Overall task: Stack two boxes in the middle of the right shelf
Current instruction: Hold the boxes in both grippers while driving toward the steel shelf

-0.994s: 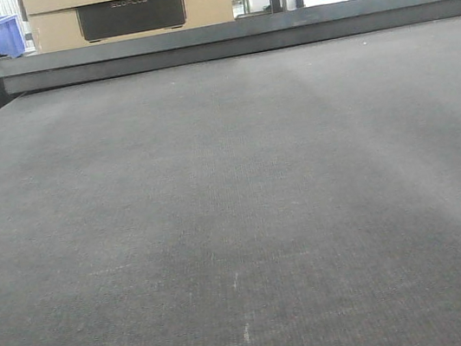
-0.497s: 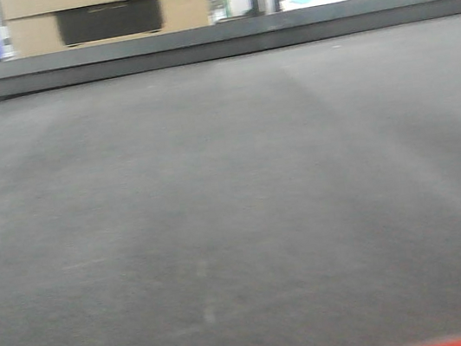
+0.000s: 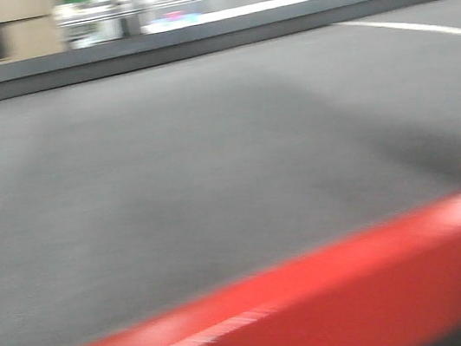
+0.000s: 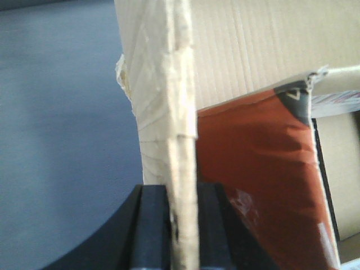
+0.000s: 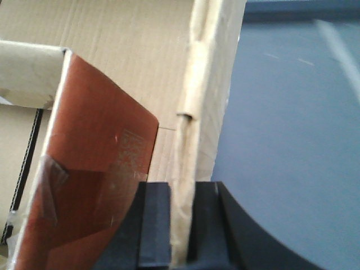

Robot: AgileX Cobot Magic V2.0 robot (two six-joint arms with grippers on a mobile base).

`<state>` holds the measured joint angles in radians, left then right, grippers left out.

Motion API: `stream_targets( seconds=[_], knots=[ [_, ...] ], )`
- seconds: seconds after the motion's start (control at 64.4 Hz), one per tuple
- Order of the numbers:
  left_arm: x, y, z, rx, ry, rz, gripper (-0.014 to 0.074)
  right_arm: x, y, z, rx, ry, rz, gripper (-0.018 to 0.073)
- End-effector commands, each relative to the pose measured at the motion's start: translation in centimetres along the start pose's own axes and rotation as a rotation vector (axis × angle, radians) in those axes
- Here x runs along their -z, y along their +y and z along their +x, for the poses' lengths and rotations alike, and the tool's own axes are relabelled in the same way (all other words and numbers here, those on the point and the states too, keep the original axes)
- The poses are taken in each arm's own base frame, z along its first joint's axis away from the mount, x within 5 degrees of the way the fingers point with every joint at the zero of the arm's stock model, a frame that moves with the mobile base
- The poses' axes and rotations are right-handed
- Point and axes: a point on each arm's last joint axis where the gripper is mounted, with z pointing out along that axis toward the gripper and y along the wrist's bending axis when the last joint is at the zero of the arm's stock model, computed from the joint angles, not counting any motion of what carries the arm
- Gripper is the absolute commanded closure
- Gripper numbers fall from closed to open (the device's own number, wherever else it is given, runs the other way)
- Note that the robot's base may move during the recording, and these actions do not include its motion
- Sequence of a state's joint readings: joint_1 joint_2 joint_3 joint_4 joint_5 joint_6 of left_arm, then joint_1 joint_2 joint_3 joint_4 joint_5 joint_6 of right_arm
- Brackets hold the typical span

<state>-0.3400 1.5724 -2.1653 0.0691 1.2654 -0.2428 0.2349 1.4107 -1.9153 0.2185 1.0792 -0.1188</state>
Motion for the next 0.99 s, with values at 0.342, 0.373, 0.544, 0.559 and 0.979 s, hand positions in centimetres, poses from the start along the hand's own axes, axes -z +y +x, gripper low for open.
stream_targets(
  seconds=[0.342,0.373,0.544,0.559,0.979],
  knots=[
    [1.13,-0.01,-0.62,0.004,-0.07,0.022,0.0708,1.02,0.22,-0.84,0.01,-0.079,-0.006,0.0713],
    [1.13,-0.01,-0.62,0.004,-0.07,0.022,0.0708,1.02,0.22,-0.84,0.01,-0.079,-0.006,0.0713],
    [1.13,0.0,-0.62,0.003,-0.07,0.021,0.0708,1.02,0.22,-0.84,0.01,-0.079,-0.006,0.0713],
    [1.13,0.0,-0.62,0.003,-0.07,0.021,0.0708,1.02,0.22,-0.84,0.01,-0.079,-0.006,0.0713],
    [1.13,0.0,-0.62,0.003,-0.07,0.021,0.0708,1.02,0.22,-0.84,0.01,-0.079,-0.006,0.0713]
  ],
)
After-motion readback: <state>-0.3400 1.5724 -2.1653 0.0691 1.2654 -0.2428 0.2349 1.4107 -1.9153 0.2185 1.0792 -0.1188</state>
